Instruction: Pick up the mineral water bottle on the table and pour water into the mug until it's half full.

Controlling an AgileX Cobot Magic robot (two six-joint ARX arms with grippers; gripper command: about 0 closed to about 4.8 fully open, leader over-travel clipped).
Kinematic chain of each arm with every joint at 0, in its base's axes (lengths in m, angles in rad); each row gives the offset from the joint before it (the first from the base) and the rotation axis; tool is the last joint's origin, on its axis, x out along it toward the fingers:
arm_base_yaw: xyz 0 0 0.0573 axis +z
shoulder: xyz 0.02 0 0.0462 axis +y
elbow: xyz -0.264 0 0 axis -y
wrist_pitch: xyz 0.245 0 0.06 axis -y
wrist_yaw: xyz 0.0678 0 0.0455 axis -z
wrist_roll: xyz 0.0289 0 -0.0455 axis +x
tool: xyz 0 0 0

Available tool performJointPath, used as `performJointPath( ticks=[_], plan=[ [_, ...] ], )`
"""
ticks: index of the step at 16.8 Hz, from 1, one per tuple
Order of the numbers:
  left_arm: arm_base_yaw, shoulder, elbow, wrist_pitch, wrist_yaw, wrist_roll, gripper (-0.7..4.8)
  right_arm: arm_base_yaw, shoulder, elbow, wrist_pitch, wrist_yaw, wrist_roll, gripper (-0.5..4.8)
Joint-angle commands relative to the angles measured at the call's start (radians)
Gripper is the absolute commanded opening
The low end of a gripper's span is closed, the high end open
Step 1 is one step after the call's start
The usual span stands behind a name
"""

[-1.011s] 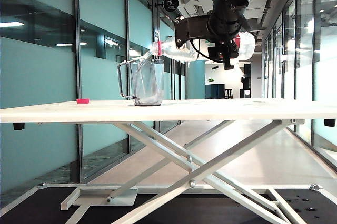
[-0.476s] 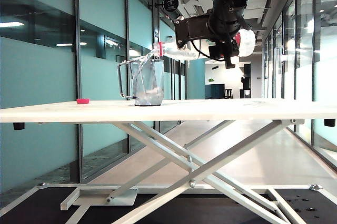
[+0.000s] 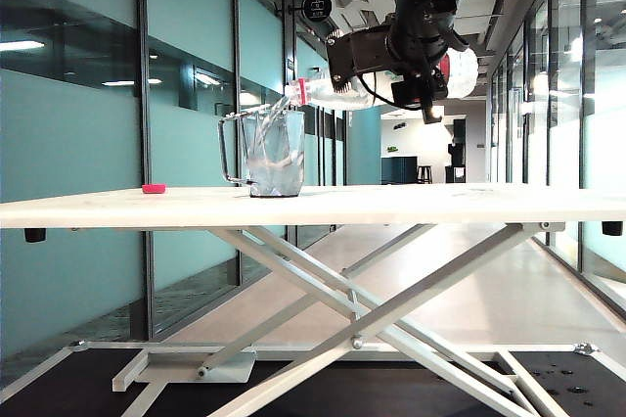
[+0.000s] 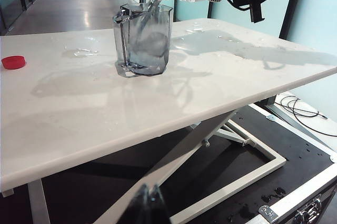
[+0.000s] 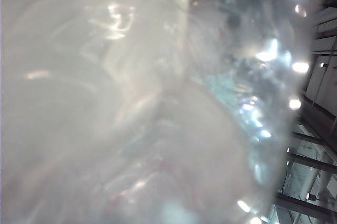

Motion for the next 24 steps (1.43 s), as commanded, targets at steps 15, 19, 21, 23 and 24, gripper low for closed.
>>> performJointPath(
  ticks=[15,19,21,23,24],
  plan=[
    [0.0,0.001,0.002,0.012,0.003,0.019,-0.05,0.002,-0.023,0.009,-0.09,-0.183,0.563,2.03],
    [0.0,0.001,0.002,0.012,0.003,0.019,-0.05,-0.077,-0.022,0.006,-0.081,-0.45,1.129,2.03],
    [0.0,0.001,0.002,0.012,0.004,0.019,-0.05,-0.167,-0.015,-0.014,-0.009,-0.657,1.392,2.03],
    [0.0,0.001,0.002,0.012,0.003,0.019,-0.05,-0.226,-0.01,-0.069,0.138,-0.798,1.523,2.03],
    [0.0,0.001,0.002,0.013,0.003,0.019,-0.05,-0.246,-0.01,-0.109,0.227,-0.84,1.561,2.03]
  ],
)
